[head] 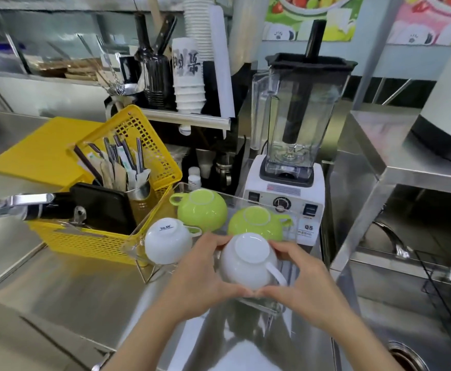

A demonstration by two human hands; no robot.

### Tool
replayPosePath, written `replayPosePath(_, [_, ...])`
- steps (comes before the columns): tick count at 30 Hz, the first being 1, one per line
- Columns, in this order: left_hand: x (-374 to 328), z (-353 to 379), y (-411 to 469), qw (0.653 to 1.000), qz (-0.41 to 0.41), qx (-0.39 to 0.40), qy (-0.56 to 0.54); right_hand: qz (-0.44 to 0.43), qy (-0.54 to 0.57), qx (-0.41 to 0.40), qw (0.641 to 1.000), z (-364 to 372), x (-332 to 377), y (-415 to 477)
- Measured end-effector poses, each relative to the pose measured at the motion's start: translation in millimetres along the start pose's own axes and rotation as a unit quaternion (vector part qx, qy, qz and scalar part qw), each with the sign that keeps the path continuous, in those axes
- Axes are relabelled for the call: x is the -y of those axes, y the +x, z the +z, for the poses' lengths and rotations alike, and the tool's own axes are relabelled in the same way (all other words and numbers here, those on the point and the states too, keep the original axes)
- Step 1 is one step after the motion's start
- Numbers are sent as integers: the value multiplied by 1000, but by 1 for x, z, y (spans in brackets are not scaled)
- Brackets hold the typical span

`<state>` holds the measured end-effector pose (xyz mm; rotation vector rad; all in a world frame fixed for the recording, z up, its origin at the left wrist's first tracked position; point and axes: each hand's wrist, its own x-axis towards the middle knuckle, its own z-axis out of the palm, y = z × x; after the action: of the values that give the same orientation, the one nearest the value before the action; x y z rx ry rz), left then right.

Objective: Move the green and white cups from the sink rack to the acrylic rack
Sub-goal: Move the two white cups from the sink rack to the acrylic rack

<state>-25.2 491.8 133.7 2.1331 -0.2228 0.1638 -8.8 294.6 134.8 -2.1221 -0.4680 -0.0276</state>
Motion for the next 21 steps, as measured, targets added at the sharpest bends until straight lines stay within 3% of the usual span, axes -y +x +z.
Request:
replayPosePath(12, [4,14,4,999,-16,6,-28,39,-29,18,999,-1,-12,3])
replayPosePath(21, [0,30,-5,996,-65,-49,-25,79,20,94,992,-6,-23,17])
